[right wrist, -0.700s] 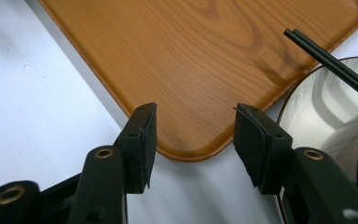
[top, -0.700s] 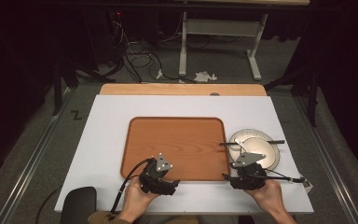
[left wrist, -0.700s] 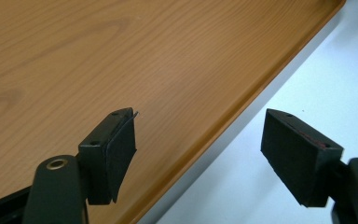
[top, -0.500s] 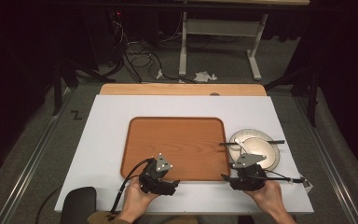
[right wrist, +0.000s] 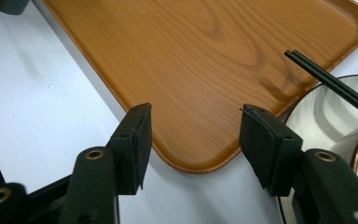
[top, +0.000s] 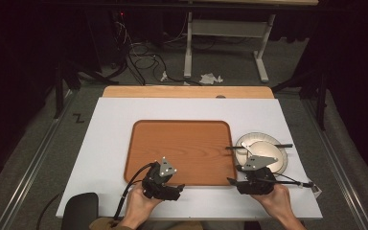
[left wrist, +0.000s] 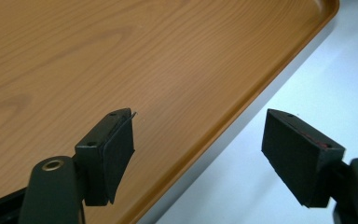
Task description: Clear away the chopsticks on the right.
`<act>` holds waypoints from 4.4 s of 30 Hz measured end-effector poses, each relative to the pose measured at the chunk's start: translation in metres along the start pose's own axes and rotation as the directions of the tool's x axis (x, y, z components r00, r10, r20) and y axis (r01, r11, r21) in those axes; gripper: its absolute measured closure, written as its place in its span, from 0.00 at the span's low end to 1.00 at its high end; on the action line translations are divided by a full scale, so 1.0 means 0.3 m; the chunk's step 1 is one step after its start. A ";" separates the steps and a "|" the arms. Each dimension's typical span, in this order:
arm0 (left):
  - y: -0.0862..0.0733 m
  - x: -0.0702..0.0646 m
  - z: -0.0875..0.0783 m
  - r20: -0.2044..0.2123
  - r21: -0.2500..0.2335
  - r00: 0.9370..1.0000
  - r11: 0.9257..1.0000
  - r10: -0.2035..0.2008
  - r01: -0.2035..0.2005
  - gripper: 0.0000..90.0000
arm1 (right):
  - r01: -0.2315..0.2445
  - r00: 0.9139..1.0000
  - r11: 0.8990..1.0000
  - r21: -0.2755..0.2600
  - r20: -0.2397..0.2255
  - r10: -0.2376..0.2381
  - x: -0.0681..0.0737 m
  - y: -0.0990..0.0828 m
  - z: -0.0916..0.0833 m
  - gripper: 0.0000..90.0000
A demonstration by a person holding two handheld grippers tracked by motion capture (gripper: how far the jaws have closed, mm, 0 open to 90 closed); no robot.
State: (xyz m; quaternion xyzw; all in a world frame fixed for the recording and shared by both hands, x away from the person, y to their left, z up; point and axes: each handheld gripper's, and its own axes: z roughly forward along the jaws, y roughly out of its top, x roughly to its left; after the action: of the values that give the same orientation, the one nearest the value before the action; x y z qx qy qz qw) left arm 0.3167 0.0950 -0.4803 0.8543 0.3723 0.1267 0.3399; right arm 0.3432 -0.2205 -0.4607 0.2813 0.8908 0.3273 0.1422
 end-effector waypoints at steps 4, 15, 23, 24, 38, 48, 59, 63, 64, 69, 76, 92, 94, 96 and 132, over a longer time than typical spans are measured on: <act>-0.002 -0.001 -0.001 -0.005 0.002 1.000 1.000 0.004 -0.004 0.28 | 0.004 1.000 1.000 0.003 -0.013 -0.004 -0.002 0.002 -0.003 0.48; -0.024 0.006 -0.020 -0.010 -0.003 1.000 1.000 -0.026 0.026 0.30 | 0.009 1.000 1.000 -0.020 -0.025 -0.010 -0.022 0.012 -0.043 0.52; -0.031 0.007 -0.023 -0.014 -0.004 0.999 0.999 -0.032 0.032 0.30 | 0.004 1.000 0.999 -0.040 -0.001 -0.004 -0.051 0.019 -0.085 0.59; -0.033 0.008 -0.024 -0.014 -0.005 0.999 0.999 -0.035 0.035 0.30 | 0.001 1.000 0.999 -0.050 0.001 -0.001 -0.052 0.019 -0.086 0.60; -0.028 0.019 -0.022 0.001 -0.016 0.998 0.998 -0.057 0.057 0.30 | -0.066 0.997 0.993 -0.099 0.032 0.069 -0.129 0.029 -0.164 0.67; -0.024 0.024 -0.013 0.008 -0.010 0.998 0.998 -0.057 0.057 0.30 | -0.147 0.986 0.976 -0.158 0.051 0.157 -0.217 0.024 -0.207 0.75; -0.024 0.027 -0.009 0.010 0.002 0.998 0.998 -0.059 0.059 0.30 | -0.208 0.960 0.967 -0.144 0.160 0.231 -0.342 0.008 -0.212 0.79; -0.024 0.026 -0.007 0.013 0.005 0.998 0.998 -0.062 0.062 0.30 | -0.234 0.944 0.964 -0.125 0.208 0.256 -0.385 0.010 -0.202 0.80; -0.024 0.027 -0.007 0.013 0.005 0.998 0.998 -0.060 0.060 0.30 | -0.234 0.942 0.965 -0.115 0.218 0.254 -0.395 0.010 -0.200 0.80; -0.025 0.028 -0.010 0.012 -0.001 0.998 0.998 -0.065 0.065 0.30 | -0.285 0.923 0.952 -0.110 0.236 0.303 -0.449 -0.010 -0.185 0.81; -0.028 0.029 -0.003 0.008 0.010 0.998 0.998 -0.069 0.068 0.30 | -0.345 0.896 0.938 -0.037 0.285 0.341 -0.538 -0.081 -0.147 0.76; -0.044 0.029 -0.015 -0.005 0.016 0.997 0.997 -0.078 0.079 0.30 | -0.342 0.900 0.937 0.072 0.312 0.305 -0.587 -0.114 -0.088 0.77; -0.046 0.030 -0.017 -0.008 0.020 0.997 0.997 -0.076 0.076 0.30 | -0.343 0.903 0.936 0.084 0.305 0.303 -0.591 -0.112 -0.083 0.76; -0.047 0.029 -0.018 -0.007 0.018 0.997 0.997 -0.079 0.079 0.30 | -0.343 0.905 0.935 0.088 0.297 0.304 -0.595 -0.112 -0.084 0.76; -0.049 0.027 -0.028 -0.016 0.000 0.997 0.997 -0.075 0.075 0.30 | -0.311 0.935 0.940 0.136 0.219 0.278 -0.591 -0.117 -0.087 0.89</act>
State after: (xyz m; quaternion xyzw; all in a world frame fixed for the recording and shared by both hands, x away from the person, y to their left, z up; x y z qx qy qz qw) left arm 0.3102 0.1122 -0.4842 0.8389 0.4068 0.1205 0.3410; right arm 0.4596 -0.3612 -0.4522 0.4540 0.8444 0.2388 0.1545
